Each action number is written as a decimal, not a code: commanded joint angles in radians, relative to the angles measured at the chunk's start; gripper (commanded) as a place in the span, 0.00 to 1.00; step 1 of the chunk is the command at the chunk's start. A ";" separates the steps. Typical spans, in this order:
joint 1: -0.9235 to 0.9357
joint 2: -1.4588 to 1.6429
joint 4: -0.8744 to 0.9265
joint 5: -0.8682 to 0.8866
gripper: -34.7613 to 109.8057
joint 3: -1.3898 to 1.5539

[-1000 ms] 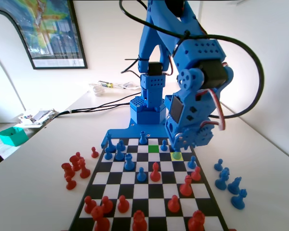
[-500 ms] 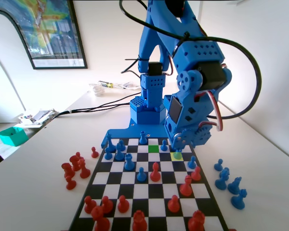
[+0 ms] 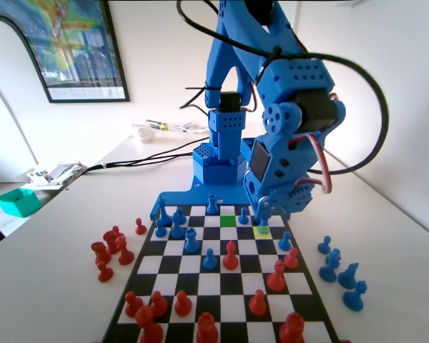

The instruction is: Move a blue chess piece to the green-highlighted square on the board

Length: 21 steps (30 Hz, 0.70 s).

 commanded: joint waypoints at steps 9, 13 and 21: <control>0.107 0.101 0.213 -0.074 0.25 -0.199; 0.150 0.120 0.224 -0.115 0.25 -0.132; 0.219 0.101 0.215 -0.169 0.25 -0.011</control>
